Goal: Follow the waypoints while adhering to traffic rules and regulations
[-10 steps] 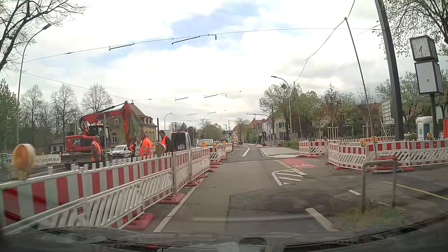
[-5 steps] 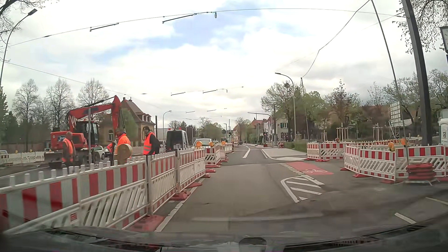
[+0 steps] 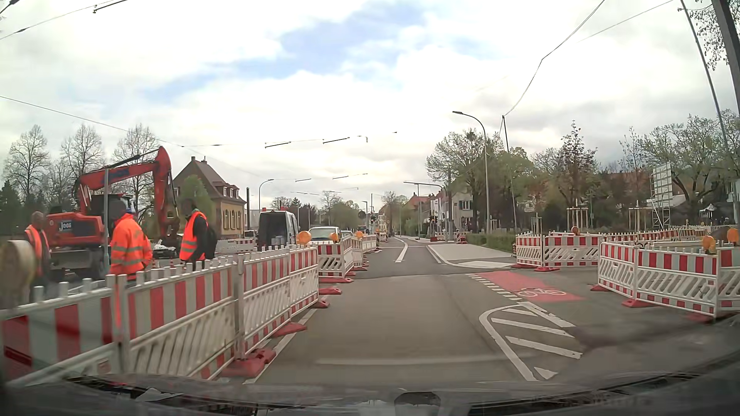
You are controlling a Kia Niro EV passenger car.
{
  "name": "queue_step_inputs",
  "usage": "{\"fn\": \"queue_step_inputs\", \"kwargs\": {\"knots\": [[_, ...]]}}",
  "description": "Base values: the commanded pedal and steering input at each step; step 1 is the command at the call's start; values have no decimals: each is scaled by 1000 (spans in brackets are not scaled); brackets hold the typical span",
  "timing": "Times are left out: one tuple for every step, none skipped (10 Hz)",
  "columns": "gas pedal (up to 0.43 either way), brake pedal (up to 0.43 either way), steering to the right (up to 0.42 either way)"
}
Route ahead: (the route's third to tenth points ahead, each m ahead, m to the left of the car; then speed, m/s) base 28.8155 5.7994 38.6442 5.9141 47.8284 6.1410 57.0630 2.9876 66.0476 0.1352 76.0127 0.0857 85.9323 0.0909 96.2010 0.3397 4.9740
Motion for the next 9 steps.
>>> {"fn": "queue_step_inputs", "kwargs": {"knots": [[157, 0, 26], [157, 0, 28], [157, 0, 32], [157, 0, 26], [157, 0, 11], [157, 0, -6], [157, 0, -3], [157, 0, 13], [150, 0, 26]]}}
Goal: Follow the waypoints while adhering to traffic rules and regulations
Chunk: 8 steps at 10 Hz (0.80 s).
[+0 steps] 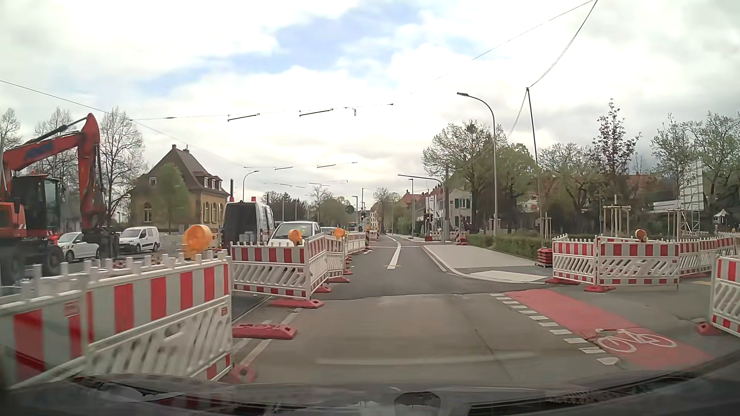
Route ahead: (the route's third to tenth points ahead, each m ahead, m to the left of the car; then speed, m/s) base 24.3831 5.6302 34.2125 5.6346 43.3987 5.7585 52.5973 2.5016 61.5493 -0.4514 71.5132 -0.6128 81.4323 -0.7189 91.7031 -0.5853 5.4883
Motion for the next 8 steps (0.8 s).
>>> {"fn": "queue_step_inputs", "kwargs": {"knots": [[150, 0, 15], [150, 0, 0], [150, 0, -3], [150, 0, 12], [150, 0, 36], [150, 0, 50], [150, 0, 47], [150, 0, 39]]}}
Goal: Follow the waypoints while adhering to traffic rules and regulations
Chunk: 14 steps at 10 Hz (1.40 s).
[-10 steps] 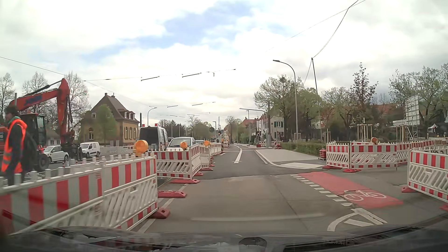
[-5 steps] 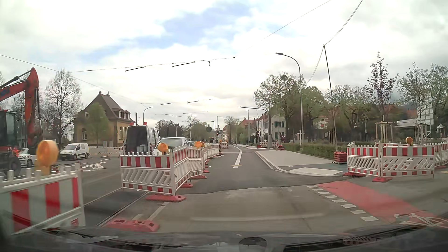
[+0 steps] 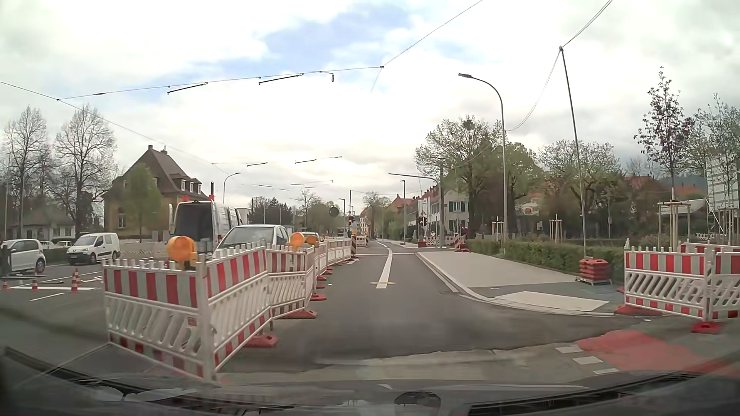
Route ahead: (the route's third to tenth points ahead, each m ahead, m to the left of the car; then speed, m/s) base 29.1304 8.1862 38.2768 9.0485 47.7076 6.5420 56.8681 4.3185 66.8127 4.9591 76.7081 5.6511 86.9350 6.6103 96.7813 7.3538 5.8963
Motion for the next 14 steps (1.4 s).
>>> {"fn": "queue_step_inputs", "kwargs": {"knots": [[150, 0, 31], [138, 0, 30], [39, 0, 30], [0, 0, 28], [0, 0, 22], [0, 0, 15], [0, 0, 13], [0, 0, 12], [0, 0, 11], [0, 0, 4], [0, 0, -4], [0, 0, -6], [0, 0, -5], [0, 0, -3]]}}
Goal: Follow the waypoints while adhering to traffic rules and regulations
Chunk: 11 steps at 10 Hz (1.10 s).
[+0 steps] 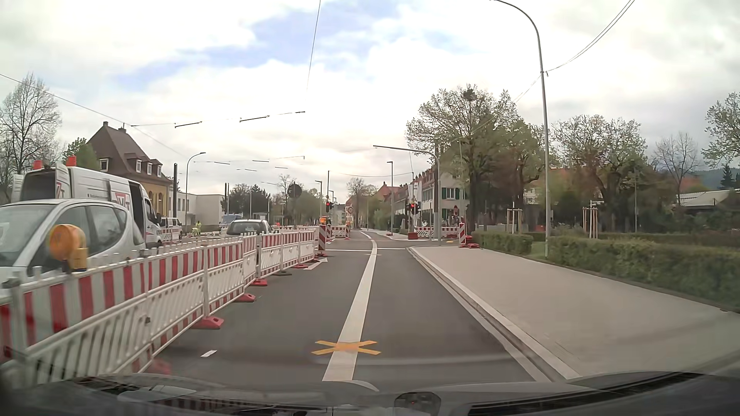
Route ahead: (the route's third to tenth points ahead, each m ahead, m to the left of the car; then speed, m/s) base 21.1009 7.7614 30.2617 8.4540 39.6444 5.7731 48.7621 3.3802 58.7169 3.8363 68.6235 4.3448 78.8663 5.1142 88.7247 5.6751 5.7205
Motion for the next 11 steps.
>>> {"fn": "queue_step_inputs", "kwargs": {"knots": [[0, 0, -3], [0, 0, -5], [0, 0, -5], [0, 6, -4], [0, 18, -4], [0, 43, -4], [0, 73, -4], [0, 85, -4], [0, 91, -3], [0, 98, -2], [0, 98, -2]]}}
